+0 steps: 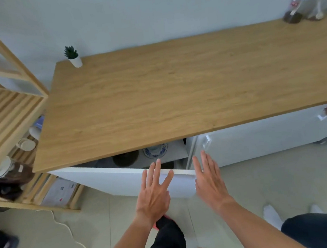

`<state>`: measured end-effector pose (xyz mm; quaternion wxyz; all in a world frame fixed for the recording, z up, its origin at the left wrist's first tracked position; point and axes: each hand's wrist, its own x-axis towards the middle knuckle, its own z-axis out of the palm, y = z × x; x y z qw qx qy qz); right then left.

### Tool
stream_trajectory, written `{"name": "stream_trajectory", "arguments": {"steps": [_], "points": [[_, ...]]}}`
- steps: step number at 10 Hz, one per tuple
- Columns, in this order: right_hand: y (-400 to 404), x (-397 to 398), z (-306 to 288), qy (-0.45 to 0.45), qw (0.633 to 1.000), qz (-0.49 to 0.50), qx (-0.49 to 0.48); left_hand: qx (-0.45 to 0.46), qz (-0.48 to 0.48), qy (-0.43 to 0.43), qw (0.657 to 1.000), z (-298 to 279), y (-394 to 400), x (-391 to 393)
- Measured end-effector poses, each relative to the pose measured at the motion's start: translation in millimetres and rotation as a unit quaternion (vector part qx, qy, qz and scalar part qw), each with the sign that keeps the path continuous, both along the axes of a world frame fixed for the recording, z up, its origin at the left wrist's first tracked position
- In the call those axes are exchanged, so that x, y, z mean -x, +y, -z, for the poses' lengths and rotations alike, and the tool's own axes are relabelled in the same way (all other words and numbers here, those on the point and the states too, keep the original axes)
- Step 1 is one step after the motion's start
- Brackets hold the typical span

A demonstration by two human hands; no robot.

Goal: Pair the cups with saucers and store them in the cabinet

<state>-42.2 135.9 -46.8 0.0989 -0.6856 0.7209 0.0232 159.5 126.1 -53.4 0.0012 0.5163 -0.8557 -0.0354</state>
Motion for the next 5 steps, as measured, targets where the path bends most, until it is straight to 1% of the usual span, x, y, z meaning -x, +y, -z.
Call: {"name": "stream_trajectory", "arguments": {"steps": [1,2,3,5], "points": [[-30,2,-3,0.019,1.0,0.0,0.013,0.013,0.013,-0.005,1.0,-1,-29,-1],[-59,4,-10,0.025,0.999,-0.014,0.018,0.026,0.021,0.022,0.999,-8,-58,0],[-89,3,-15,0.009,0.999,-0.032,0.027,0.049,0.009,0.059,0.997,-14,-88,-4],[-146,-18,-31,-0.035,0.997,-0.049,0.057,0.067,-0.117,0.106,0.985,-19,-159,-32]]}}
